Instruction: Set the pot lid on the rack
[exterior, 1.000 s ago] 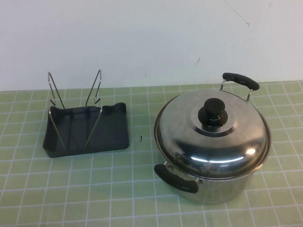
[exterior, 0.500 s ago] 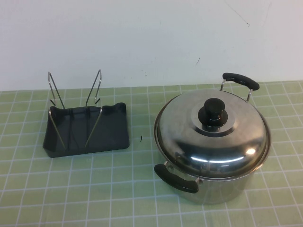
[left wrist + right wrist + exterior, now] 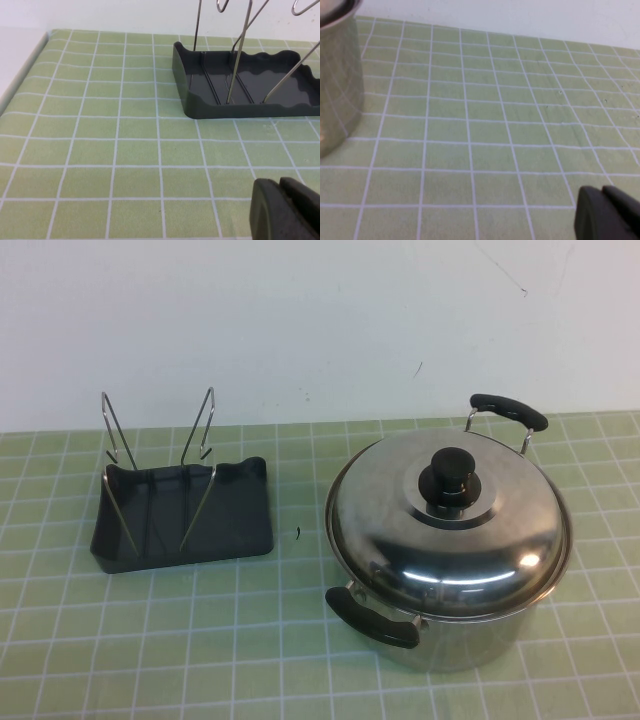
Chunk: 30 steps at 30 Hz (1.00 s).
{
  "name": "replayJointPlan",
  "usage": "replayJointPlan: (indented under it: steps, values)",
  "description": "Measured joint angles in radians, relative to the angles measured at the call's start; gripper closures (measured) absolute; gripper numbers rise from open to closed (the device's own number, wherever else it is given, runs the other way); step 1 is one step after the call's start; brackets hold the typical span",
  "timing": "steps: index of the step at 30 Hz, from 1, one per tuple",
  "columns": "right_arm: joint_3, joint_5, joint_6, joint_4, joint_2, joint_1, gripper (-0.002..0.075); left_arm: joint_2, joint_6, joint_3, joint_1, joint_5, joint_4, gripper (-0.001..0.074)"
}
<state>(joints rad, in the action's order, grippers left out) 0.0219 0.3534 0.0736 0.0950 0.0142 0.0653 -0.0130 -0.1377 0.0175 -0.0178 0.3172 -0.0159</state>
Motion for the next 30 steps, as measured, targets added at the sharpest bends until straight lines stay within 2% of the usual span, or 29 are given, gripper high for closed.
replayJointPlan:
  steps: [7,11,14,20,24,30]
  values:
    - [0.000,0.000,0.000,0.000,0.000,0.000,0.0727,0.000,0.004,0.000,0.000,0.000,0.000,0.0737]
    - [0.003,-0.035,0.000,0.010,0.000,0.000,0.0727,0.000,0.004,0.004,0.000,-0.082,0.016,0.0737]
    - [0.008,-0.160,0.000,0.046,0.000,0.000,0.0727,0.000,0.006,0.004,0.000,-0.262,0.051,0.0737]
    - [0.008,-0.601,0.000,0.086,0.000,0.000,0.0727,0.000,0.006,0.004,0.000,-0.668,0.078,0.0737]
    - [0.008,-0.834,0.017,0.081,0.000,0.000,0.0727,0.000,0.006,0.004,0.000,-0.826,0.078,0.0737]
    - [0.008,-0.889,0.079,0.060,0.000,0.000,0.0727,0.000,-0.045,0.004,0.000,-0.934,0.075,0.0737]
